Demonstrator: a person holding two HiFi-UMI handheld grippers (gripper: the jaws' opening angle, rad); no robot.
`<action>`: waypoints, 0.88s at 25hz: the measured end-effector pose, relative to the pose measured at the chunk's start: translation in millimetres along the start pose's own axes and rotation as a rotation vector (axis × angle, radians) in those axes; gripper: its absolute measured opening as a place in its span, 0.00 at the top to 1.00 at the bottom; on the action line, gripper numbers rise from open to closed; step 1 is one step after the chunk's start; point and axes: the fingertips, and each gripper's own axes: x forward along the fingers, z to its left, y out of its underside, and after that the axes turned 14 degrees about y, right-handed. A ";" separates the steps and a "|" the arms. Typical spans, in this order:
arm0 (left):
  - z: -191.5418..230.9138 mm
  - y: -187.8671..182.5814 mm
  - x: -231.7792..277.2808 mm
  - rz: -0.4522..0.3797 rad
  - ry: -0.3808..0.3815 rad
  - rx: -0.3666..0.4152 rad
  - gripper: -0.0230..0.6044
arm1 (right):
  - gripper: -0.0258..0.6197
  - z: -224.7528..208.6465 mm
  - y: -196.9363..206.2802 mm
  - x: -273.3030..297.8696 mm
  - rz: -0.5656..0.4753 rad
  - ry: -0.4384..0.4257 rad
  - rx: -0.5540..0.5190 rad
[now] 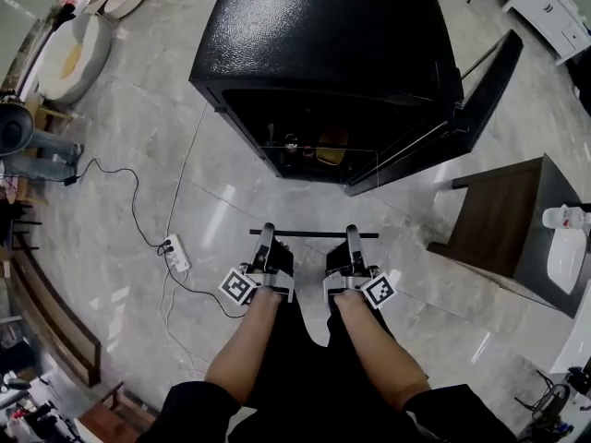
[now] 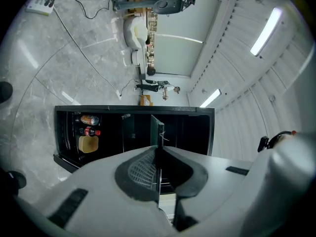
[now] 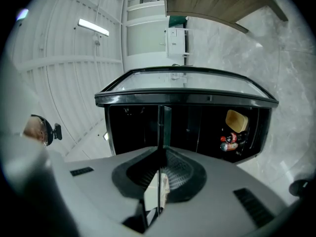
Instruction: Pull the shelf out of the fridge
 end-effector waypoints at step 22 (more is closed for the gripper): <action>-142.7 9.0 -66.9 0.081 0.062 0.010 0.91 | 0.90 95.1 47.1 -129.7 -0.052 -0.063 -0.046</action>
